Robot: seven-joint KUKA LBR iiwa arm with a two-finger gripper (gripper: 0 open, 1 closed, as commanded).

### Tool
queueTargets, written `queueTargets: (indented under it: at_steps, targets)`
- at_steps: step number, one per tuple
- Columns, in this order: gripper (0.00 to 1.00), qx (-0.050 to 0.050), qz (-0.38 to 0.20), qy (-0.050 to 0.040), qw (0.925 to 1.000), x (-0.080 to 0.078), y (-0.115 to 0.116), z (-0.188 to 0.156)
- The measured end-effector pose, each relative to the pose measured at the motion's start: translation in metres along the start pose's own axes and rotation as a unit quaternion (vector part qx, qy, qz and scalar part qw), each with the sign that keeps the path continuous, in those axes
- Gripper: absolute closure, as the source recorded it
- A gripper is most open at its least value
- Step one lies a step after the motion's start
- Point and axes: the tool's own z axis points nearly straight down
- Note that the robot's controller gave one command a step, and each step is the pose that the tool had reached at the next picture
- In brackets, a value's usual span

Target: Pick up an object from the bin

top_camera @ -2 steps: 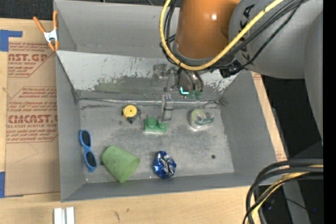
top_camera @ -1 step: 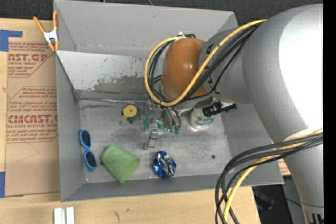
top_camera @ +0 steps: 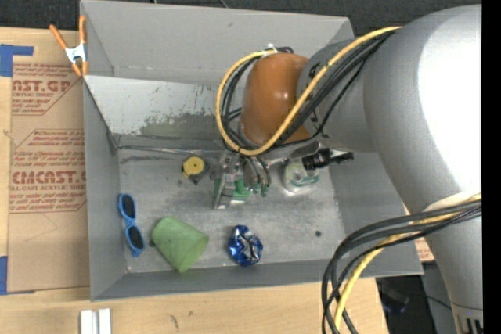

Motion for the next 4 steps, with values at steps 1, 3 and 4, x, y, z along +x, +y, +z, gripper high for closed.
queueTargets:
  at_steps: [1,3,4]
  targets:
    - [1.0,-0.001,-0.003,-0.0025,1.0,0.017,-0.001,-0.123]
    - [0.0,0.0,-0.113,0.0033,0.9936,0.077,-0.035,0.003]
    - [1.0,-0.001,-0.114,0.0007,0.9935,0.075,-0.032,-0.001]
